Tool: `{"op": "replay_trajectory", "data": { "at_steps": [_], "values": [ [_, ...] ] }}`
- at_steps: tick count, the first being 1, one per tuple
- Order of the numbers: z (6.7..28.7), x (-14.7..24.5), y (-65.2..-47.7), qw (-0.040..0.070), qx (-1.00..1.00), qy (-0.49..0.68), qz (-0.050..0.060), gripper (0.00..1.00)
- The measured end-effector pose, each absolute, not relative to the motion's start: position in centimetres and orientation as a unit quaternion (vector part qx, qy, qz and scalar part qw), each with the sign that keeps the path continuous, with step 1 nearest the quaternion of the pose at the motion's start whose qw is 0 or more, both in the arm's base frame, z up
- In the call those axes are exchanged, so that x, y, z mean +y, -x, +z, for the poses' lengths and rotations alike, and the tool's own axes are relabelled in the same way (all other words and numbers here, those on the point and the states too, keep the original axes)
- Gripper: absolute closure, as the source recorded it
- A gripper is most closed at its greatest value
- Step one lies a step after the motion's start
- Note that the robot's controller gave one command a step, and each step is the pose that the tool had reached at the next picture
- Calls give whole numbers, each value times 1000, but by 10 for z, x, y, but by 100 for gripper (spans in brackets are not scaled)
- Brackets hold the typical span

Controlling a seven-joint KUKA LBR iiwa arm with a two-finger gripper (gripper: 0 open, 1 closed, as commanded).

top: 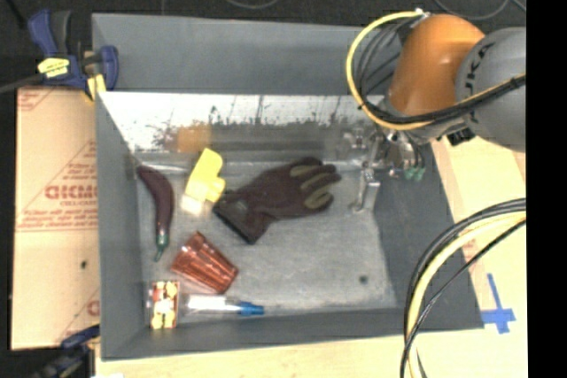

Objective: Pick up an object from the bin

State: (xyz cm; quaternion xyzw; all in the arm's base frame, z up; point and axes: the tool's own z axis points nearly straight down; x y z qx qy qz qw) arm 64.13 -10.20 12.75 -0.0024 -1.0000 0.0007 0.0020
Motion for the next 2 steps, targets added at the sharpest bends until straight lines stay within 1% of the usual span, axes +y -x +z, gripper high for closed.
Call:
{"op": "replay_trajectory", "data": {
  "at_steps": [1, 2],
  "values": [
    [133, -102, -643, -2, -1000, 2, 1, 0],
    [99, -62, -644, -3, -999, 40, 1, 0]
  ]
}}
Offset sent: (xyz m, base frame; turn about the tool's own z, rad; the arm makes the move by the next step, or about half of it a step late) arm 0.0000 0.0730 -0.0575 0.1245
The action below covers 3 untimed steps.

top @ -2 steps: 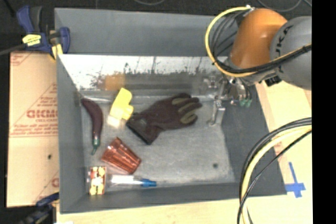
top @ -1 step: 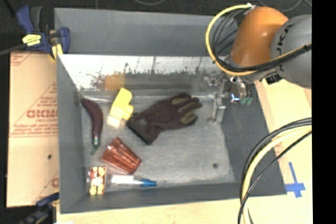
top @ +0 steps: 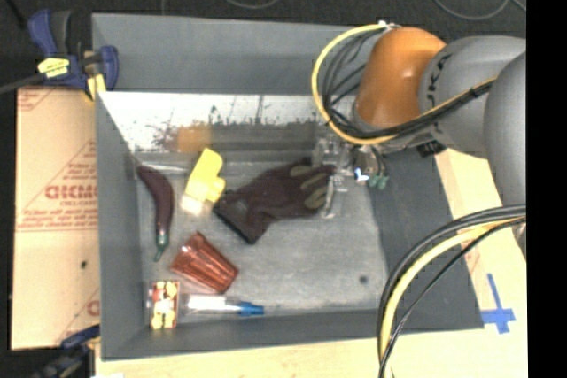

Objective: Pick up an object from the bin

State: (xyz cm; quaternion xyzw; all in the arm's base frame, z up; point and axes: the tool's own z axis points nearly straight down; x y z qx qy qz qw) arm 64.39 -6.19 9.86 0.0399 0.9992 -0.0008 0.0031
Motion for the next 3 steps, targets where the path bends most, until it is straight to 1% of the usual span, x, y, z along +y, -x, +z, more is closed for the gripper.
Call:
{"op": "replay_trajectory", "data": {
  "at_steps": [1, 2, 3],
  "values": [
    [76, -56, -650, 5, 1000, -20, -2, 100],
    [76, -56, -650, 5, 1000, -20, -2, 100],
    [77, -66, -639, 6, 997, 80, -2, 100]
  ]
}}
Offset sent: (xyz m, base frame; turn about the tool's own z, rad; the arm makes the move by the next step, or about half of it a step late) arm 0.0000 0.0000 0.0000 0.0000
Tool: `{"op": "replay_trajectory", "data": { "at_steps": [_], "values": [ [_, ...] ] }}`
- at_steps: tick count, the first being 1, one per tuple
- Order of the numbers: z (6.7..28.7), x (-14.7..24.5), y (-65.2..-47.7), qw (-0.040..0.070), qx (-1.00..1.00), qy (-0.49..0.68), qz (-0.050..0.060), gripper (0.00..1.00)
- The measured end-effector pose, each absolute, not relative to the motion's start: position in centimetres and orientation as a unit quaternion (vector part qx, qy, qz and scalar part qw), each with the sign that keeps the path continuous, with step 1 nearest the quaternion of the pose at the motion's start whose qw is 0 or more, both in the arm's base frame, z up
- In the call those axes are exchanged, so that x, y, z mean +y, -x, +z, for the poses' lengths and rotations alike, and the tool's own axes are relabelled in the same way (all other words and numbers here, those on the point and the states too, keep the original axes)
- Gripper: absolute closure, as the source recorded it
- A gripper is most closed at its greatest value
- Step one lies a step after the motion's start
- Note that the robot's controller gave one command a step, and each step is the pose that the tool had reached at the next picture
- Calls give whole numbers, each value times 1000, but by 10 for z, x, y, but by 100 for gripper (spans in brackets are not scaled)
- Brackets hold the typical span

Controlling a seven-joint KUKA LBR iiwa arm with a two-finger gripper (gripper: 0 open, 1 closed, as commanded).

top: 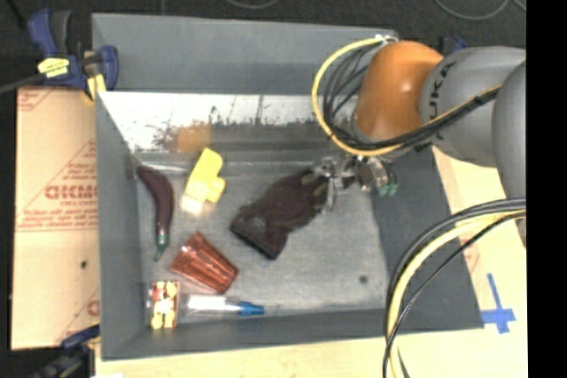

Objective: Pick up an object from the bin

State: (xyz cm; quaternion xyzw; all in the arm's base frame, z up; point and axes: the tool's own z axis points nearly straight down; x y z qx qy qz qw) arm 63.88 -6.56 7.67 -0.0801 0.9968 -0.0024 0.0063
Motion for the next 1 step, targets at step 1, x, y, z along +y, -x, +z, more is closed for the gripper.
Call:
{"op": "replay_trajectory", "data": {
  "at_steps": [1],
  "values": [
    [210, -57, -654, 9, 1000, -3, -2, 100]
  ]
}}
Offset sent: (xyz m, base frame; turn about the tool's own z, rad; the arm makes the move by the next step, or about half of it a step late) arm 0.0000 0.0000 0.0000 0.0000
